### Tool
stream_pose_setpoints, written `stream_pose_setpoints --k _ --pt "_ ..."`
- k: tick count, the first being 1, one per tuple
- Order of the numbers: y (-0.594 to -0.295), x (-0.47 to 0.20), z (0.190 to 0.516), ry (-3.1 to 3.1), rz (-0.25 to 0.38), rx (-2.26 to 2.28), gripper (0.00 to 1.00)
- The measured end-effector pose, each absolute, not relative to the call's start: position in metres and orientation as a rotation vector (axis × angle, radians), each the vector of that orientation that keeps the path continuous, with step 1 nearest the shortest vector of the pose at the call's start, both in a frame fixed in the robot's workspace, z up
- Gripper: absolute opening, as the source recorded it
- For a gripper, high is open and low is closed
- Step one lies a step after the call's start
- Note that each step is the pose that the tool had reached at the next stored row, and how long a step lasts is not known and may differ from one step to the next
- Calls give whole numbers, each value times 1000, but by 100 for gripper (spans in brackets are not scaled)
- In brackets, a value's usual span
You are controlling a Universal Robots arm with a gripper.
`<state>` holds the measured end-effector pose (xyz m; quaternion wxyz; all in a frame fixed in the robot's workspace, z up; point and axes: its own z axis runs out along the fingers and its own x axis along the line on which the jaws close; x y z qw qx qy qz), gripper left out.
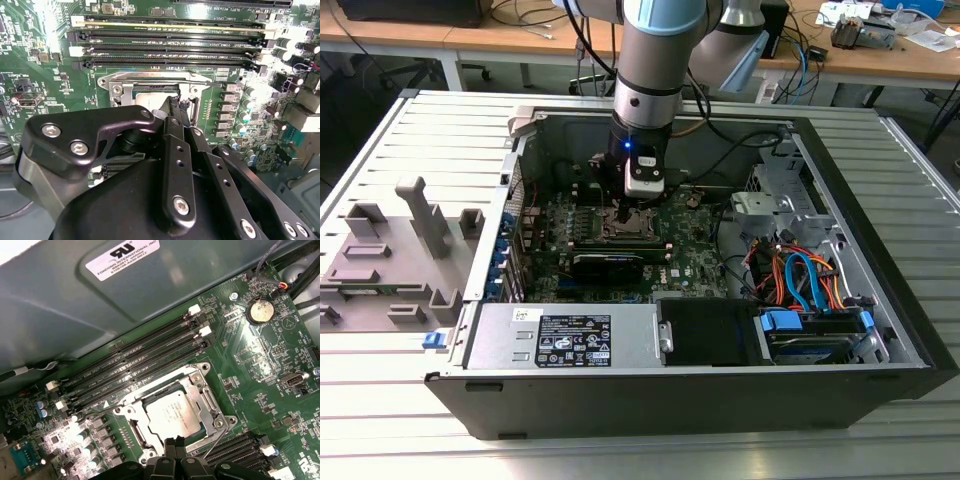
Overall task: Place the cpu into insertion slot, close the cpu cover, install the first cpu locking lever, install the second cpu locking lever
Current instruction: 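Install the first cpu locking lever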
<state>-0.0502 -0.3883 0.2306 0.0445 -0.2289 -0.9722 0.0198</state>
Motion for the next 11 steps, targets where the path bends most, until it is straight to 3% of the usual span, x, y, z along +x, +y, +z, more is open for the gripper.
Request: stream_pose_setpoints --k 11 --pt "-388 -50 231 -2985 61 -636 11"
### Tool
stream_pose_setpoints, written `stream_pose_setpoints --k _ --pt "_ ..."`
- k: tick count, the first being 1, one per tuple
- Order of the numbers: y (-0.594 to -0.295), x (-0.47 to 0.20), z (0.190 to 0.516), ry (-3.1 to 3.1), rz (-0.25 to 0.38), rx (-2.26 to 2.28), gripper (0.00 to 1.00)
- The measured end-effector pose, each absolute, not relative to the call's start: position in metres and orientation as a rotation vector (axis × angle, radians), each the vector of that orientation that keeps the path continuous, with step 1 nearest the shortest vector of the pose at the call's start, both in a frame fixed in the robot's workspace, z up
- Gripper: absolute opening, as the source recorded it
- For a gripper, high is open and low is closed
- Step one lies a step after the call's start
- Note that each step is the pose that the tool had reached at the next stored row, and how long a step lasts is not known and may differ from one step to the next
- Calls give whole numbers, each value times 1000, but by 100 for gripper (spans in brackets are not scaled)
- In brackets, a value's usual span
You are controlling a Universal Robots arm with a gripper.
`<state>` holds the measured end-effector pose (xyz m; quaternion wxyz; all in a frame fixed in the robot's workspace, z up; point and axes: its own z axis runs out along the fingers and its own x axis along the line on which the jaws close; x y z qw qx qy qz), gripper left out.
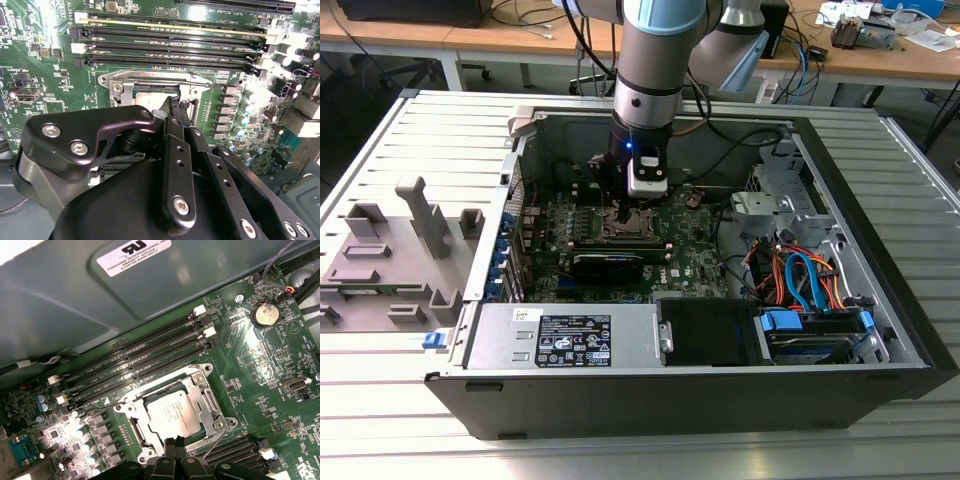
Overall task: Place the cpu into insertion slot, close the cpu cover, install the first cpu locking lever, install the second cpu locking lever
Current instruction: 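Install the first cpu locking lever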
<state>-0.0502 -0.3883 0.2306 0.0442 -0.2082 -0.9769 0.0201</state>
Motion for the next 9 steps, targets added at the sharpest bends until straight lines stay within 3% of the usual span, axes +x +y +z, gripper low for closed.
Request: stream_pose_setpoints --k 9 --pt "-388 -50 231 -2996 61 -588 11"
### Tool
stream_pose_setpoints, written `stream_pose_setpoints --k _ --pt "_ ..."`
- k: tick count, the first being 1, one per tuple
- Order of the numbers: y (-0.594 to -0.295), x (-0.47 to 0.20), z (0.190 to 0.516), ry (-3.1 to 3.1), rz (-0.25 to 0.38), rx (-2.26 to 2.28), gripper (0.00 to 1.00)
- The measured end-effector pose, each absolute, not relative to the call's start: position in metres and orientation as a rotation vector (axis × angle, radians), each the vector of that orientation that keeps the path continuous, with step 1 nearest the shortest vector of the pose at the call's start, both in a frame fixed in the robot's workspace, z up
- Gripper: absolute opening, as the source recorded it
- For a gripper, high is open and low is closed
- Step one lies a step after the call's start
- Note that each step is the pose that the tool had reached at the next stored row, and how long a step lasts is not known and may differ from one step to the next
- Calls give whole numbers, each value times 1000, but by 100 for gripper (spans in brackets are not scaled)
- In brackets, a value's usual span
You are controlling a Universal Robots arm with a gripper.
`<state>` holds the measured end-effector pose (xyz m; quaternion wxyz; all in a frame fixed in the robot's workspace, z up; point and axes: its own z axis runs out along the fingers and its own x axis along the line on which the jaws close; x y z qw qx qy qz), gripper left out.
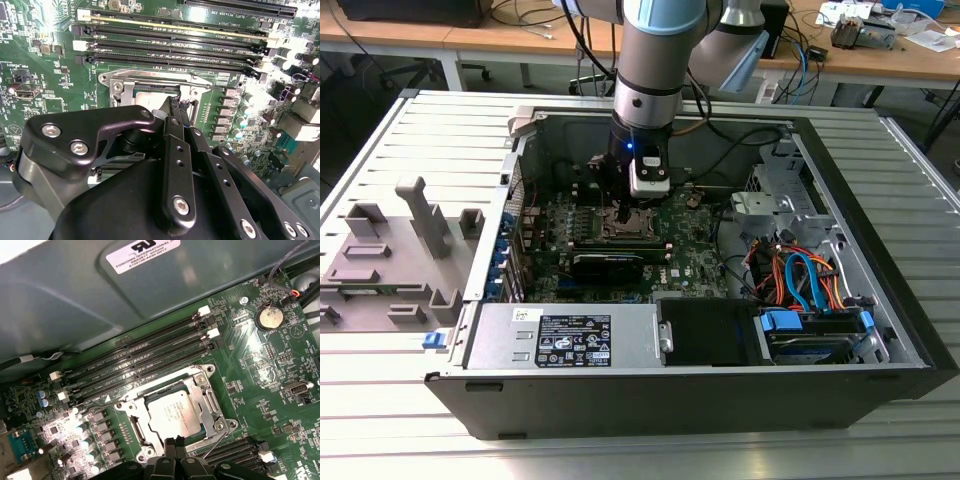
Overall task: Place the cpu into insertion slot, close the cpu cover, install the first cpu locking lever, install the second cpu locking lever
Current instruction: 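Install the first cpu locking lever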
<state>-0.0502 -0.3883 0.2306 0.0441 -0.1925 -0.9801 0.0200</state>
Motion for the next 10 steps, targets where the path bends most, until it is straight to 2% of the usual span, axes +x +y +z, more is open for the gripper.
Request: stream_pose_setpoints --k 10 --pt "-388 -50 231 -3007 58 -527 11"
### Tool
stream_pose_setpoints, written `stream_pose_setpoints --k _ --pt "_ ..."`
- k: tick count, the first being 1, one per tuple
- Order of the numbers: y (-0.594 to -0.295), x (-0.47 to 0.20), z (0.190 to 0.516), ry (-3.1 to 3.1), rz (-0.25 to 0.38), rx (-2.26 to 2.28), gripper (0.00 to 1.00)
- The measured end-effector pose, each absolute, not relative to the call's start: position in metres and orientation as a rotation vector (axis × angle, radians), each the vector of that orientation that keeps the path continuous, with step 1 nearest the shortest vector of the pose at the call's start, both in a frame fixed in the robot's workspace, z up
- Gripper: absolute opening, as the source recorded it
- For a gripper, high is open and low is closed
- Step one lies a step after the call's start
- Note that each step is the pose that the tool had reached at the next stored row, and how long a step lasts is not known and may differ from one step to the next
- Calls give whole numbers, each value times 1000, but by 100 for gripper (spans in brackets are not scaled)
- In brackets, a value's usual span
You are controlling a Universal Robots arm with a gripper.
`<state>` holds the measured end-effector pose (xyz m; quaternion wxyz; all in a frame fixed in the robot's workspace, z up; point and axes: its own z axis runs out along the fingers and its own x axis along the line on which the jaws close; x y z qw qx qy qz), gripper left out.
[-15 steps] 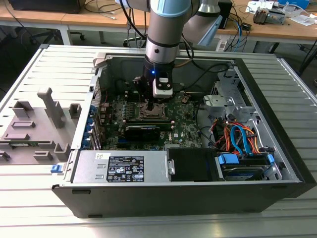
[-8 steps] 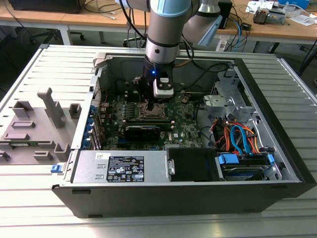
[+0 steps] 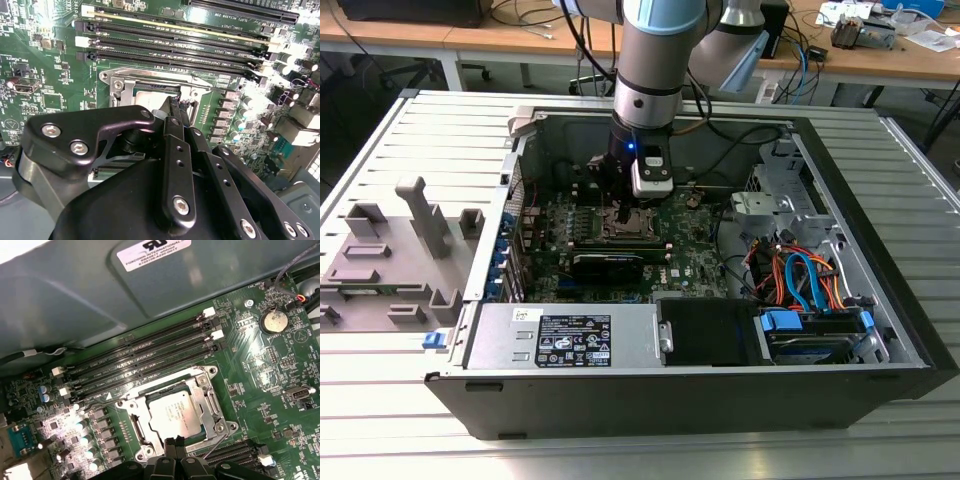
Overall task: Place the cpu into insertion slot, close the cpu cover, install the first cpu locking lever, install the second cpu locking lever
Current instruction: 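Install the first cpu locking lever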
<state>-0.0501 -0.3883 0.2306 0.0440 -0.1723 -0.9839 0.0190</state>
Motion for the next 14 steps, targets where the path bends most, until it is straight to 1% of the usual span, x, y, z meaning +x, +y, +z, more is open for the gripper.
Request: stream_pose_setpoints --k 14 --pt "-388 -50 231 -3021 46 -434 11"
